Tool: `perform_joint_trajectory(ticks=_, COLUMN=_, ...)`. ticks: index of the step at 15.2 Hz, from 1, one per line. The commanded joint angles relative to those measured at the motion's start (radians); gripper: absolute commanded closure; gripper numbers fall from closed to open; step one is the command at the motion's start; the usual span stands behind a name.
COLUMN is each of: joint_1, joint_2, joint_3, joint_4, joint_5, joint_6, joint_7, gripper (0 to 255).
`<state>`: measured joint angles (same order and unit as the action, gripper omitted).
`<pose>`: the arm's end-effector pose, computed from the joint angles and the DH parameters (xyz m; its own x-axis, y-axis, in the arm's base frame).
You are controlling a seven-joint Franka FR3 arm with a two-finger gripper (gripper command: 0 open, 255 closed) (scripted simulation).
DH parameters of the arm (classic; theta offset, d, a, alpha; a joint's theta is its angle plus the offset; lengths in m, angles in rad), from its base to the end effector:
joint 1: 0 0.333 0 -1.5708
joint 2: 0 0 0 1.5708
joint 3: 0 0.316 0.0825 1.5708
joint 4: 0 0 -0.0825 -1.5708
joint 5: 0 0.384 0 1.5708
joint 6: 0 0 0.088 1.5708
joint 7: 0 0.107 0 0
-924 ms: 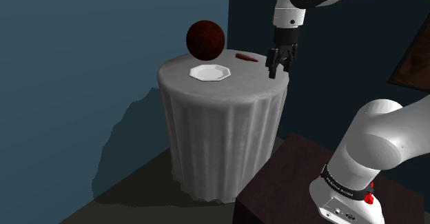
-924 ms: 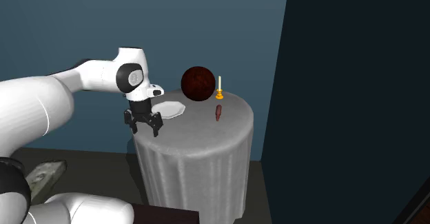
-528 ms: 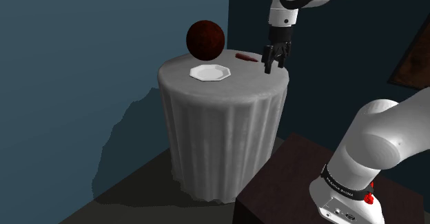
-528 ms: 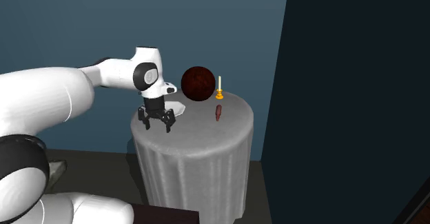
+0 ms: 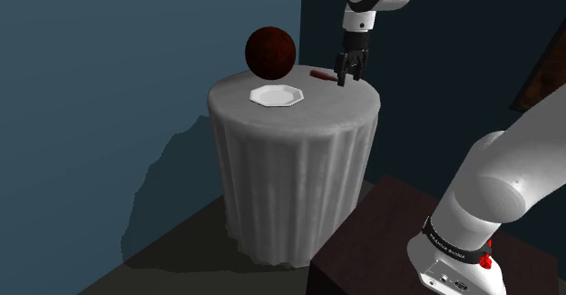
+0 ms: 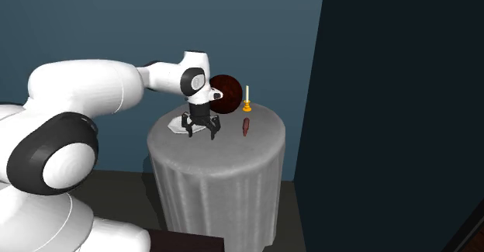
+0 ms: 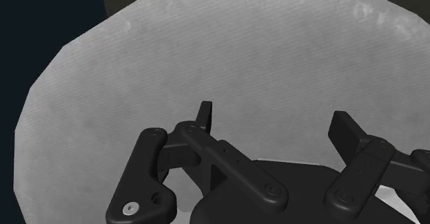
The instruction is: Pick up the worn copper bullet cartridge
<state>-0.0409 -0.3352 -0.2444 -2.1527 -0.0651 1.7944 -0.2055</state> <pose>0.4314 -0.1426 0.5307 0.9984 -0.0496 -0.0275 -0.0502 -0.9985 -0.0228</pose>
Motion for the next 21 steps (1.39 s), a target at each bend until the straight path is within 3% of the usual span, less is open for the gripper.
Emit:
perform_joint_trajectory(ticks=1, joint_1=-0.003, joint_2=0.069, joint_3=-0.028, joint_4=0.058, joint_5=0.012, joint_6=0.016, joint_7=-0.047, gripper=0)
perform_joint_trajectory(ticks=10, joint_1=-0.041, joint_2=0.421, joint_3=-0.114, joint_4=0.415, joint_5=0.140, joint_6=0.012, joint_7=-0.248, gripper=0)
perform_joint_trajectory(ticks=18, joint_1=-0.163, joint_2=0.793, joint_3=-0.120, joint_4=0.900, joint_5=0.292, joint_6=-0.113, joint_7=-0.382, gripper=0)
perform_joint_trajectory(ticks=21, joint_1=-0.166, joint_2=0.802, joint_3=-0.116, joint_4=0.887, joint_5=0.295, joint_6=-0.091, joint_7=-0.387, gripper=0)
